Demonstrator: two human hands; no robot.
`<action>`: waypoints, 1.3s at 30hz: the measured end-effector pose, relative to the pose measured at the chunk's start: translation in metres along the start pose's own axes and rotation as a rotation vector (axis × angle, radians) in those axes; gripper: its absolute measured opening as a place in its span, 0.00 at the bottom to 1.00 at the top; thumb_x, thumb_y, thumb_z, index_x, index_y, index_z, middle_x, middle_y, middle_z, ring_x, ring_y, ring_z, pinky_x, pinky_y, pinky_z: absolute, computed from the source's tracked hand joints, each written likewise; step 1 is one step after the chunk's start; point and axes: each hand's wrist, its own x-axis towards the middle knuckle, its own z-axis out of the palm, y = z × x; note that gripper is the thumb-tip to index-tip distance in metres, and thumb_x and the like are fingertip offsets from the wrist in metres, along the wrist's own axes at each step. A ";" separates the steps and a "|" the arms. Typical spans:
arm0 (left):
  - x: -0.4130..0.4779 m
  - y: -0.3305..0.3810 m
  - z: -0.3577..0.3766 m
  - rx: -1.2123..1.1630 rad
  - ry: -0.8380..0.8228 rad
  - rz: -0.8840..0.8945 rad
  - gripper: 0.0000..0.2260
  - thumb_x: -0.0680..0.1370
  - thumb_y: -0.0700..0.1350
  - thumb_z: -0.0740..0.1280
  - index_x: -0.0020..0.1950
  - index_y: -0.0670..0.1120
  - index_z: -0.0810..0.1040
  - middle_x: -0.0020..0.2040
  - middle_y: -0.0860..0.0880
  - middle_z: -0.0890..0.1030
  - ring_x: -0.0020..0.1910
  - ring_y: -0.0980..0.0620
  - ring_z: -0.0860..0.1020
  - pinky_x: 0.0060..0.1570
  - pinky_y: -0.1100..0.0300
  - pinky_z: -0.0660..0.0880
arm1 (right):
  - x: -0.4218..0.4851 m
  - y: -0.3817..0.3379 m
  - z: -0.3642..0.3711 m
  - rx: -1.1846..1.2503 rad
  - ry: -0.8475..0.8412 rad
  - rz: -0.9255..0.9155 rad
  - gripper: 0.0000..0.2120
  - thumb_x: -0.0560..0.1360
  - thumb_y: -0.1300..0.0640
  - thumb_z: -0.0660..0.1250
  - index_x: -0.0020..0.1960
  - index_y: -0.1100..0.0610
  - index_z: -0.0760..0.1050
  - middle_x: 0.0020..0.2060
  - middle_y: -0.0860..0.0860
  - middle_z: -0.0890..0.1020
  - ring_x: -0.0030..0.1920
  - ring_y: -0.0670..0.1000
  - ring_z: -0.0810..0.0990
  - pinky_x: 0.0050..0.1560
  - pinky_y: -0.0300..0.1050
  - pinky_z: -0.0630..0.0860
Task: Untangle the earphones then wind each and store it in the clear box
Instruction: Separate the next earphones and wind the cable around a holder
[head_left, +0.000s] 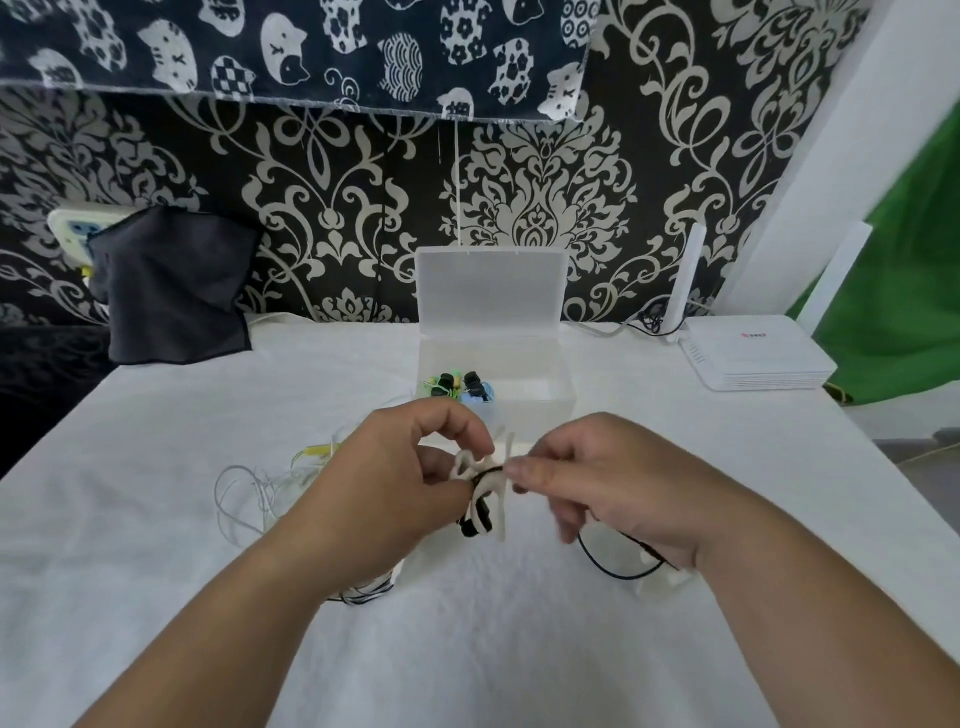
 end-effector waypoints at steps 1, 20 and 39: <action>0.001 -0.001 0.000 0.002 0.012 -0.006 0.13 0.73 0.35 0.72 0.45 0.53 0.79 0.32 0.42 0.82 0.29 0.51 0.73 0.34 0.60 0.68 | -0.002 -0.001 -0.003 0.017 0.042 -0.019 0.14 0.76 0.43 0.70 0.42 0.53 0.82 0.26 0.45 0.78 0.32 0.47 0.78 0.57 0.56 0.77; 0.002 0.000 0.013 -0.158 -0.075 0.067 0.16 0.73 0.28 0.71 0.47 0.50 0.78 0.42 0.46 0.83 0.41 0.45 0.84 0.47 0.42 0.79 | -0.005 -0.019 0.005 0.013 0.392 -0.225 0.14 0.80 0.53 0.65 0.39 0.58 0.78 0.34 0.50 0.83 0.33 0.43 0.81 0.37 0.35 0.76; 0.001 0.001 0.010 -0.565 -0.218 0.177 0.13 0.68 0.27 0.70 0.49 0.38 0.75 0.47 0.43 0.78 0.39 0.44 0.77 0.42 0.53 0.77 | 0.003 0.000 -0.003 0.139 0.413 -0.059 0.18 0.79 0.47 0.66 0.33 0.52 0.74 0.27 0.49 0.69 0.28 0.47 0.65 0.29 0.38 0.63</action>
